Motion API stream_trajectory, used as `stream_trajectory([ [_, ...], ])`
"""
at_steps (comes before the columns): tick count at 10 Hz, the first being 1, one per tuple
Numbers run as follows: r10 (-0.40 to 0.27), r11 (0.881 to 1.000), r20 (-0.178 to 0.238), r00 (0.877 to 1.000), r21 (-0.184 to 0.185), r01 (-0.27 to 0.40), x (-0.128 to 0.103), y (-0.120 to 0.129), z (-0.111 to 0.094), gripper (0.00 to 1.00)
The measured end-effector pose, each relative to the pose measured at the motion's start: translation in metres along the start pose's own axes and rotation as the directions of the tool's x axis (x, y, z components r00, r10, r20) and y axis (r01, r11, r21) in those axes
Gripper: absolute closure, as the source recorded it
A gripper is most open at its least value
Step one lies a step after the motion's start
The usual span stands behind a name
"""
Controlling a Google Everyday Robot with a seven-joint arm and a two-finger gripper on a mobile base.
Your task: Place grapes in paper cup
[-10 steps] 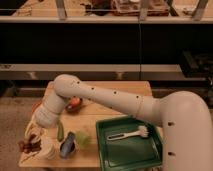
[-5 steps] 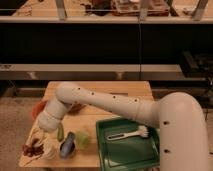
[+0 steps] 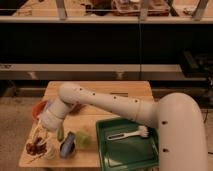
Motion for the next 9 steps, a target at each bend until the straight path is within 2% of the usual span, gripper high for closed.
stream_trajectory([
  [1,0.007,1.0,-0.002,1.0,0.001,-0.007,0.003,0.002,-0.002,0.98],
  [2,0.014,1.0,-0.004,1.0,0.004,-0.014,0.006,0.003,-0.004,0.9],
  [7,0.039,0.999,-0.009,0.999,0.017,-0.039,0.019,0.0,-0.012,0.38],
  [9,0.038,0.999,-0.007,0.999,0.019,-0.037,0.02,-0.002,-0.013,0.22],
])
